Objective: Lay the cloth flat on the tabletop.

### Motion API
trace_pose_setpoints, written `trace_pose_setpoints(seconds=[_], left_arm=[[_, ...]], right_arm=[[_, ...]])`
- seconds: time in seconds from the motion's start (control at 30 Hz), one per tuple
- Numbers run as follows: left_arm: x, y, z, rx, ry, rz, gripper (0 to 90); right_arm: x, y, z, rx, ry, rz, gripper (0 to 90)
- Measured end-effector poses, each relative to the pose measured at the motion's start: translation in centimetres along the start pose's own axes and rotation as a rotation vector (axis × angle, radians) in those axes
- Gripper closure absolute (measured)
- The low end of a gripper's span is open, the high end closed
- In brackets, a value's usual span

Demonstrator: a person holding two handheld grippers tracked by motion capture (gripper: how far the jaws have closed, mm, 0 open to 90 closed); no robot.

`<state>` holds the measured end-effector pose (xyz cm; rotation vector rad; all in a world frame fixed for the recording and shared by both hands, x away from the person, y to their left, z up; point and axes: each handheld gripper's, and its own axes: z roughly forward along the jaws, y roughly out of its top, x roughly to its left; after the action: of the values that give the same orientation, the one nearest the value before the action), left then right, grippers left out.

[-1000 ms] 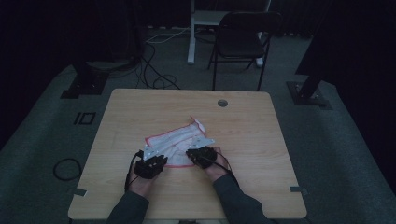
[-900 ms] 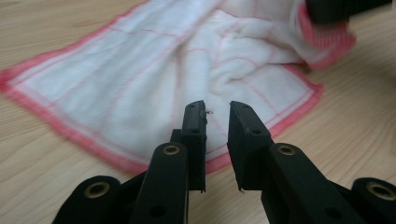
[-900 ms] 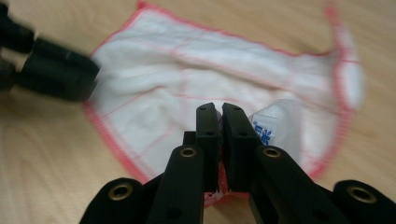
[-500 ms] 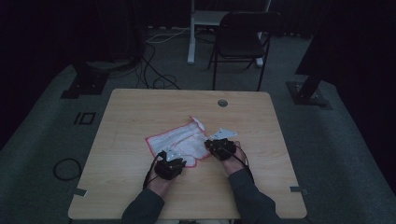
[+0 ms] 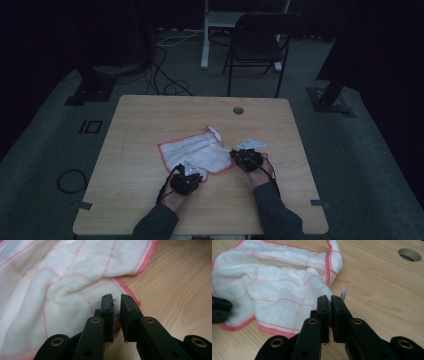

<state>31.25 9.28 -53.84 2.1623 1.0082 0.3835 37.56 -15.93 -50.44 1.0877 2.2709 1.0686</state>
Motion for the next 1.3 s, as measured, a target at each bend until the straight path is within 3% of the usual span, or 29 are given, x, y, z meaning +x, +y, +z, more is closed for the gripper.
trace_pose_setpoints(seconds=[0.4, 0.77, 0.87, 0.9, 0.97, 1.2, 1.3], left_arm=[[2.0, -2.7, -3.0, 0.01, 0.032, -0.025, 82.3], [3.1, -3.8, -4.5, 0.034, 0.081, -0.04, 82.6], [3.3, -4.0, -4.6, 0.029, 0.091, -0.053, 81.5], [3.6, -4.1, -4.8, 0.03, 0.1, -0.06, 80.5], [3.9, -4.2, -4.9, 0.031, 0.114, -0.066, 80.2], [4.8, -4.6, -5.3, 0.033, 0.145, -0.088, 80.1], [5.4, -4.8, -5.6, 0.026, 0.159, -0.108, 80.1]], right_arm=[[-0.8, -1.6, -1.6, -0.009, -0.016, 0.022, 86.7], [-0.9, -2.4, -3.3, -0.038, -0.012, 0.027, 86.6], [-0.9, -2.3, -3.4, -0.039, 0.001, 0.021, 84.7], [-0.8, -2.2, -3.4, -0.047, -0.001, 0.02, 78.4], [-0.8, -2.0, -3.5, -0.058, -0.002, 0.027, 76.5], [-0.9, -0.8, -2.3, -0.047, -0.033, 0.021, 73.4], [-0.8, -0.3, -0.3, -0.021, -0.031, 0.031, 72.1]])
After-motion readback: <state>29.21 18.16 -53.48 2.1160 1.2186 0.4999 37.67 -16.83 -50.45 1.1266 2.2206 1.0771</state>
